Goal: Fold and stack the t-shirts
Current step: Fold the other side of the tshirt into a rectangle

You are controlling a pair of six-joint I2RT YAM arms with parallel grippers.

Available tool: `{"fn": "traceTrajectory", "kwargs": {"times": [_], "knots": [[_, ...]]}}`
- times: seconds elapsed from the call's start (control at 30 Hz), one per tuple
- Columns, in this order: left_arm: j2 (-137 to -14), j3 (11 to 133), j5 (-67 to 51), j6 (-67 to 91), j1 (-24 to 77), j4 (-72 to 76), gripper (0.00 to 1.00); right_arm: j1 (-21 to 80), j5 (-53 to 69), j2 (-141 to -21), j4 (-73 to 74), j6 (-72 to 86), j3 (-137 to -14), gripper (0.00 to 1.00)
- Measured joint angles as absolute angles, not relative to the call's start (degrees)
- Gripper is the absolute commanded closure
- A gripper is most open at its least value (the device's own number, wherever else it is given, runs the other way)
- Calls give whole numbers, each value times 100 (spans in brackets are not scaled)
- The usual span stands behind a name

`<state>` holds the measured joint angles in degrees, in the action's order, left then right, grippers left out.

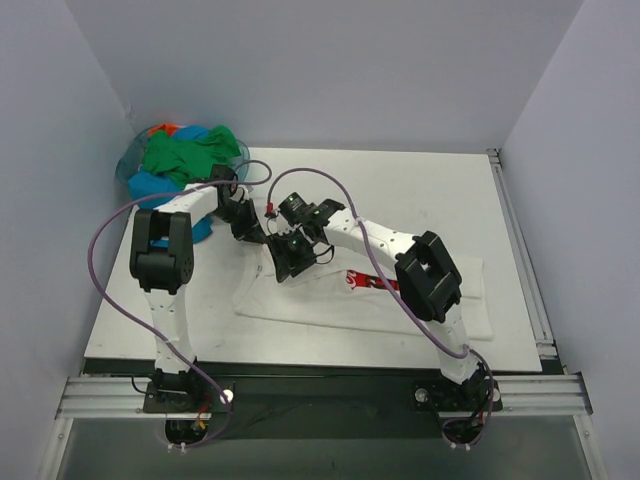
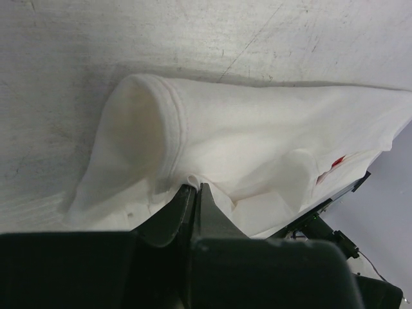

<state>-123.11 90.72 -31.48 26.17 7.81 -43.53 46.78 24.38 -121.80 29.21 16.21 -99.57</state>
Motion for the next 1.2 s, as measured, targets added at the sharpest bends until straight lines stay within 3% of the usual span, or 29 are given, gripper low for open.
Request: {"fn": "traceTrajectory", "kwargs": {"times": [0.47, 1.2], "knots": [[-12011, 8444, -3175, 2694, 788, -3837, 100, 4694, 2038, -12372, 2794, 1636, -9854, 63], [-11998, 8423, -3192, 2740, 790, -3782, 100, 4886, 1796, -12543, 2779, 1643, -9653, 67]]}}
